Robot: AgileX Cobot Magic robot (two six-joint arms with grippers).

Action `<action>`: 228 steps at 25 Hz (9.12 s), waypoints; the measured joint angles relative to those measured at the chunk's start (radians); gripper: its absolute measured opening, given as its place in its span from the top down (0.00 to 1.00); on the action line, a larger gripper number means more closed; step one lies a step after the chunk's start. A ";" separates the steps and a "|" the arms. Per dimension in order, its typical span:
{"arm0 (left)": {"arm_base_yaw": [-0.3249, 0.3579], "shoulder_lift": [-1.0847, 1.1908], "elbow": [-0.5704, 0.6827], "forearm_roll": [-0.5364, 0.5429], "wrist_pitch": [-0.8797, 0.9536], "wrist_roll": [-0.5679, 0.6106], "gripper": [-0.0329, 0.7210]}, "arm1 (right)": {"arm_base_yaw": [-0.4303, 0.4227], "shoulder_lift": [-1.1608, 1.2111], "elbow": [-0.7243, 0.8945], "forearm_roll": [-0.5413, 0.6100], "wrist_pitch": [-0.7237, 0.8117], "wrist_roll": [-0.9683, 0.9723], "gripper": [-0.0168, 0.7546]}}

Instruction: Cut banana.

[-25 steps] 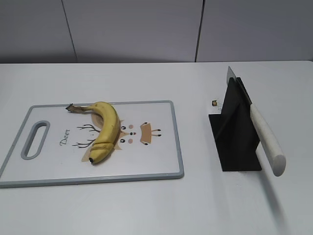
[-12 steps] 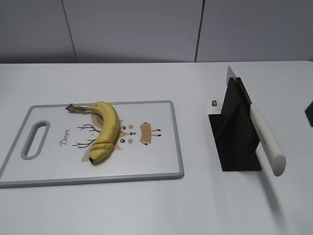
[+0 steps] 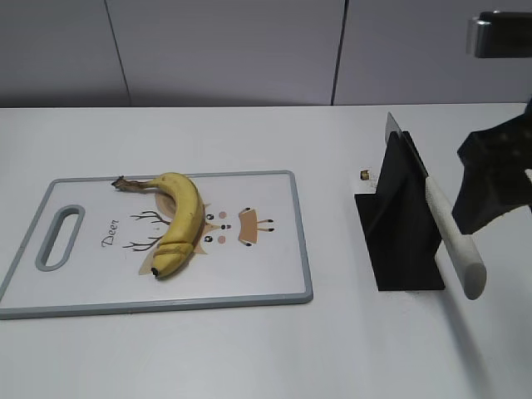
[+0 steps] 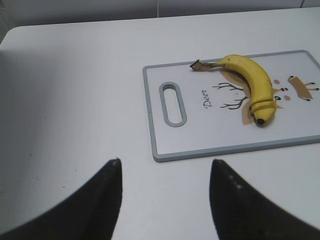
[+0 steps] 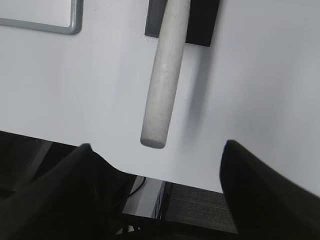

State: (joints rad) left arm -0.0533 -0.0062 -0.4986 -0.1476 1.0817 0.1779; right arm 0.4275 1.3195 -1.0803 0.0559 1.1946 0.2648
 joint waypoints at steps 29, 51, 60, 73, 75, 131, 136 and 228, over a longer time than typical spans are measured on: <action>0.000 0.000 0.000 0.000 0.000 0.000 0.24 | 0.000 0.322 -0.001 -0.034 -0.103 0.013 0.41; 0.000 0.000 0.000 0.000 0.000 0.000 0.24 | 0.000 0.361 -0.001 -0.031 -0.114 0.061 0.63; 0.000 0.000 0.000 0.001 0.000 0.000 0.24 | -0.001 0.359 -0.003 -0.014 -0.085 0.083 0.76; 0.000 0.000 0.000 0.001 0.000 0.000 0.24 | -0.001 0.192 -0.034 -0.035 -0.074 0.115 0.77; 0.000 0.000 0.000 0.001 0.000 0.000 0.24 | 0.000 0.176 -0.056 -0.056 -0.058 0.116 0.77; -0.003 1.342 -0.718 -0.462 0.044 1.090 0.17 | 0.000 0.522 -0.505 0.327 -0.184 -1.513 0.77; -0.073 1.480 -0.750 -0.405 0.066 1.157 0.17 | 0.002 0.605 -0.518 0.371 -0.179 -1.596 0.77; -0.270 2.009 -0.630 -0.197 -0.474 1.123 0.95 | 0.014 0.914 -0.412 0.421 -0.344 -1.547 0.75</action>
State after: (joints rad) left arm -0.3228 2.0028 -1.1288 -0.3444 0.6073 1.3011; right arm 0.4418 2.2339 -1.4925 0.4764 0.8508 -1.2817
